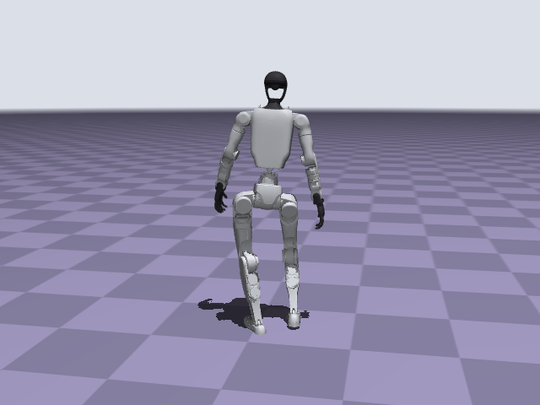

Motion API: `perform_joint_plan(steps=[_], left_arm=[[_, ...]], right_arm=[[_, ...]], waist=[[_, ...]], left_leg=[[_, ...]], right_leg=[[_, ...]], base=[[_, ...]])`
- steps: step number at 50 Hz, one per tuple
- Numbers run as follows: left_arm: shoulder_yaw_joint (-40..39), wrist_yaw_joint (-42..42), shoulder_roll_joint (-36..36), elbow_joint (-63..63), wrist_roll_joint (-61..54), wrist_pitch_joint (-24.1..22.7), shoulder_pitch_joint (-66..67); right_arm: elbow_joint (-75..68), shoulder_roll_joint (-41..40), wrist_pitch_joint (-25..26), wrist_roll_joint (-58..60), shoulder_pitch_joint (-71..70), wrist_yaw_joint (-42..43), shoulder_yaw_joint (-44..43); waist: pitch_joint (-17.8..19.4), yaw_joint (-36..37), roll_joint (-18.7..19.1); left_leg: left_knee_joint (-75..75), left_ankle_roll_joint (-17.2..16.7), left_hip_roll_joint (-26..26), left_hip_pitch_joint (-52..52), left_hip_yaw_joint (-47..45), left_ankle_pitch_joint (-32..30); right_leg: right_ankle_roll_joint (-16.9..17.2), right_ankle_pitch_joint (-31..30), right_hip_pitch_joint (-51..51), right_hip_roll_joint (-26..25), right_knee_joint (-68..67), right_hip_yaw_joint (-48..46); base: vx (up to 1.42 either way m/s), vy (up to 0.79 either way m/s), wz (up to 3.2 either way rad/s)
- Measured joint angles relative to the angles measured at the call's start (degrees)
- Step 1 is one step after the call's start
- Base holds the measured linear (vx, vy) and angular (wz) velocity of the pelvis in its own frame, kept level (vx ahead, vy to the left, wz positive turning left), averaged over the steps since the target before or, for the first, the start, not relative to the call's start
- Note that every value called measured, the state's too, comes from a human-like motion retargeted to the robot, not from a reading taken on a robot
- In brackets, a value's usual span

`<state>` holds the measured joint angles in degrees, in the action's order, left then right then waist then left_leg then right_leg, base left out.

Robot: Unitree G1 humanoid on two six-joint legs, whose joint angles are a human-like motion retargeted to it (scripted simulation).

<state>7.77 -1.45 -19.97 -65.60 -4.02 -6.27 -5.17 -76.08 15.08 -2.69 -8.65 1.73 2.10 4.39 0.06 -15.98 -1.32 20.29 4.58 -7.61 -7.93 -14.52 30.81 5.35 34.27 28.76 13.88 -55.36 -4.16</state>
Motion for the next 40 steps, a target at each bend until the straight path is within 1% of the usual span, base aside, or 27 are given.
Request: perform_joint_plan(steps=[2, 3, 4, 5, 8, 9, 10, 11, 13, 15, 17, 18, 20, 23, 25, 27, 28, 29, 30, 31, 32, 33, 34, 35, 37, 38, 40], left_arm=[[0.17, -0.16, -0.08, 2.55, -0.61, -0.70, -1.36], [0.25, -0.40, -0.13, 3.92, -1.18, -0.90, -2.11], [0.20, -0.48, 0.19, 4.96, -1.60, -1.23, -2.47], [0.10, -0.47, 0.70, 5.85, -1.95, -1.63, -2.63], [-0.45, -0.29, 2.16, 7.70, -3.55, -2.18, -2.07], [-0.64, -0.23, 2.57, 8.13, -4.28, -2.21, -1.71], [-0.82, -0.19, 2.92, 8.52, -5.10, -2.18, -1.35], [-0.66, -0.14, 3.61, 8.52, -5.62, -2.08, -0.44], [-0.15, -0.32, 5.04, 8.15, -6.31, -1.64, 1.79], [0.89, -0.74, 6.88, 6.91, -6.46, -0.90, 4.36], [2.00, -1.51, 8.38, 4.92, -6.60, -0.23, 8.00], [2.44, -2.03, 8.91, 3.81, -6.79, 0.06, 9.85], [3.13, -3.10, 9.53, 1.44, -7.08, 0.57, 13.20], [3.56, -4.21, 9.89, -1.21, -7.16, 1.32, 16.84], [3.77, -4.49, 9.80, -2.30, -7.03, 1.69, 18.23], [3.73, -4.18, 9.43, -3.10, -6.72, 1.91, 17.98], [3.65, -3.81, 9.18, -3.37, -6.57, 2.01, 17.38], [3.46, -3.29, 8.77, -3.51, -6.47, 2.10, 16.32], [3.23, -2.71, 8.28, -3.58, -6.38, 2.20, 15.02], [2.99, -1.93, 7.41, -3.09, -6.26, 2.25, 12.97], [2.81, -1.02, 6.52, -2.45, -6.15, 2.27, 10.88], [2.76, 0.16, 5.62, -1.50, -6.09, 2.23, 8.71], [2.78, 1.37, 4.91, -0.43, -6.10, 1.98, 6.98], [2.85, 2.61, 4.28, 0.72, -6.14, 1.63, 5.46], [2.21, 5.17, 2.09, 3.19, -6.89, 1.34, -0.16], [2.05, 6.20, 1.25, 4.55, -7.26, 0.86, -2.29], [1.70, 7.88, -0.21, 7.54, -8.12, -0.38, -6.21]], right_arm=[[-0.96, -0.51, -0.14, 0.64, 1.59, -1.34, -0.45], [-1.36, -0.68, -0.28, 0.90, 2.01, -2.21, -0.83], [-1.54, -0.92, -0.38, 1.00, 2.47, -2.73, -0.95], [-1.61, -1.19, -0.47, 1.02, 2.96, -3.09, -0.94], [-0.89, -1.60, -0.93, 1.16, 2.79, -4.13, -0.50], [-0.28, -1.51, -1.02, 1.24, 1.99, -4.44, -0.08], [0.45, -1.37, -1.06, 1.31, 0.92, -4.76, 0.42], [1.50, -0.97, -1.14, 1.56, -0.11, -4.64, 1.14], [3.89, 0.19, -1.21, 2.22, -2.63, -4.08, 2.55], [6.58, 2.28, -1.00, 2.93, -6.16, -3.08, 3.55], [9.40, 4.32, -1.24, 3.25, -9.75, -1.87, 4.84], [10.87, 5.23, -1.49, 3.25, -11.57, -1.26, 5.55], [13.81, 6.74, -2.08, 3.31, -15.09, -0.33, 7.02], [17.55, 7.63, -2.41, 3.85, -19.24, 1.12, 8.66], [19.04, 7.39, -2.69, 4.21, -20.11, 1.70, 9.28], [19.28, 6.45, -2.48, 4.61, -19.39, 1.93, 9.82], [18.87, 5.71, -2.26, 4.82, -18.52, 1.75, 10.05], [18.07, 4.75, -1.97, 5.03, -17.49, 1.23, 10.25], [17.07, 3.67, -1.64, 5.22, -16.39, 0.56, 10.43], [15.48, 2.50, -1.29, 5.50, -15.74, -0.29, 10.46], [13.87, 1.44, -0.95, 5.82, -15.05, -1.05, 10.50], [12.23, 0.58, -0.64, 6.22, -14.28, -1.64, 10.55], [10.86, -0.11, -0.35, 6.48, -12.92, -1.85, 10.69], [9.63, -0.70, -0.08, 6.66, -11.26, -1.87, 10.88], [6.83, -1.10, -0.11, 6.36, -10.49, -1.76, 10.37], [5.91, -1.17, -0.12, 6.05, -9.43, -1.48, 10.10], [4.40, -1.23, -0.16, 5.53, -7.39, -1.03, 9.35]], waist=[[-0.62, 0.15, -0.33], [-0.42, 0.68, 0.04], [-0.47, 0.78, -0.31], [-0.64, 0.66, -1.02], [-0.18, 1.25, -2.44], [1.05, 2.16, -1.58], [2.73, 3.34, -0.07], [3.89, 4.74, 0.79], [6.04, 8.19, 2.91], [7.52, 12.90, 6.73], [8.45, 16.05, 6.55], [8.85, 17.04, 5.90], [9.46, 18.13, 4.08], [9.18, 17.67, 0.18], [8.71, 17.08, -0.91], [8.05, 16.03, -2.69], [7.82, 15.24, -3.86], [7.78, 14.28, -5.24], [7.84, 13.25, -6.74], [8.01, 12.13, -7.82], [8.16, 11.01, -8.60], [8.26, 9.88, -8.78], [8.20, 8.65, -8.88], [8.06, 7.37, -8.95], [9.07, 5.21, -7.66], [9.47, 4.06, -7.15], [10.36, 2.16, -5.83]], left_leg=[[-2.86, -0.19, 0.03, 1.92, -3.30, -0.87], [-7.08, -0.30, 0.27, 4.58, -4.70, -2.42], [-7.95, -0.32, 0.24, 5.63, -6.05, -2.72], [-7.15, -0.29, 0.06, 5.87, -7.37, -2.39], [1.70, 0.46, 2.37, 4.58, -9.67, -0.33], [11.01, 0.67, 6.63, 1.85, -9.66, 1.59], [22.82, 0.85, 12.39, -1.81, -9.42, 4.17], [31.52, 1.61, 15.60, -4.91, -7.82, 4.61], [46.08, 2.72, 20.36, -11.37, -3.36, 4.84], [54.53, 2.88, 23.73, -18.45, 2.27, 5.23], [52.49, 3.10, 20.46, -22.71, 4.30, 5.47], [48.80, 3.04, 18.04, -24.20, 4.58, 5.50], [37.39, 2.26, 12.36, -25.95, 5.01, 4.51], [14.68, 0.71, 2.86, -24.55, 6.63, -0.81], [12.19, 0.61, 0.00, -24.79, 7.88, -2.77], [14.77, 1.98, -2.82, -23.77, 7.99, -4.88], [16.64, 2.95, -4.42, -22.96, 7.79, -5.31], [17.90, 4.03, -6.18, -21.73, 7.59, -5.10], [18.87, 5.18, -8.02, -20.29, 7.38, -4.57], [18.23, 6.23, -9.23, -18.23, 7.54, -3.84], [17.54, 7.10, -10.19, -16.12, 7.82, -3.05], [16.77, 7.60, -10.65, -13.90, 8.30, -2.16], [16.91, 7.92, -11.10, -11.99, 8.60, -0.93], [17.51, 8.14, -11.53, -10.24, 8.81, 0.45], [11.02, 7.65, -10.90, -3.08, 10.90, 0.18], [9.27, 7.34, -10.56, -0.20, 11.69, 0.55], [6.45, 6.69, -9.27, 5.09, 13.01, 1.59]], right_leg=[[-0.30, -0.09, -0.90, 2.77, 0.79, -4.42], [-0.56, -0.55, -2.38, 2.54, 2.77, -6.37], [-0.63, -0.30, -3.05, 2.98, 3.40, -7.24], [-0.60, 0.31, -3.32, 3.75, 3.34, -7.57], [-1.28, 2.56, -5.26, 2.34, 4.86, -6.48], [-2.00, 2.65, -7.06, -0.49, 6.51, -6.54], [-2.94, 2.49, -9.34, -4.34, 8.71, -6.93], [-3.56, 2.59, -10.56, -7.14, 9.55, -6.37], [-4.62, 2.12, -13.13, -13.23, 12.17, -4.72], [-5.44, -1.08, -17.18, -20.84, 19.61, -2.05], [-4.99, -1.91, -20.64, -22.26, 22.73, 1.63], [-4.58, -1.86, -22.20, -21.88, 23.42, 3.24], [-3.74, -1.33, -24.71, -19.88, 23.61, 5.77], [-2.12, 0.00, -26.23, -14.92, 20.96, 6.92], [-1.35, 0.71, -26.38, -13.71, 16.10, 8.19], [0.57, -0.49, -26.11, -11.95, 8.74, 9.95], [2.16, -2.78, -25.70, -10.81, 3.95, 10.69], [4.30, -7.74, -24.72, -9.42, -1.85, 11.22], [6.71, -14.03, -23.46, -7.90, -8.17, 11.65], [8.37, -19.94, -21.08, -7.07, -13.77, 11.97], [9.33, -24.59, -18.56, -6.22, -18.87, 11.96], [8.86, -26.72, -15.76, -5.33, -23.00, 11.29], [7.69, -26.21, -13.02, -3.89, -26.21, 10.47], [6.17, -24.37, -10.32, -2.17, -28.96, 9.57], [2.99, -19.94, -4.56, -1.04, -27.51, 7.16], [2.15, -17.58, -2.32, -0.80, -25.12, 6.09], [1.52, -14.76, 1.24, -1.77, -17.30, 4.13]], base=[[0.07, -0.19, -1.68], [0.10, -0.21, -1.64], [0.09, -0.23, -1.50], [0.09, -0.25, -1.31], [0.14, -0.26, -1.36], [0.19, -0.26, -1.68], [0.21, -0.26, -1.82], [0.23, -0.25, -1.87], [0.28, -0.23, -1.99], [0.38, -0.19, -2.18], [0.48, -0.12, -1.81], [0.54, -0.09, -1.45], [0.59, -0.06, -1.15], [0.63, -0.03, -0.72], [0.66, 0.01, -0.54], [0.71, 0.05, -0.35], [0.71, 0.06, -0.15], [0.70, 0.07, -0.05], [0.69, 0.07, 0.00], [0.70, 0.07, 0.00], [0.70, 0.08, -0.03], [0.71, 0.10, -0.07], [0.72, 0.12, -0.10], [0.72, 0.13, -0.14], [0.74, 0.12, -0.14], [0.74, 0.10, -0.05], [0.75, 0.08, 0.01]])
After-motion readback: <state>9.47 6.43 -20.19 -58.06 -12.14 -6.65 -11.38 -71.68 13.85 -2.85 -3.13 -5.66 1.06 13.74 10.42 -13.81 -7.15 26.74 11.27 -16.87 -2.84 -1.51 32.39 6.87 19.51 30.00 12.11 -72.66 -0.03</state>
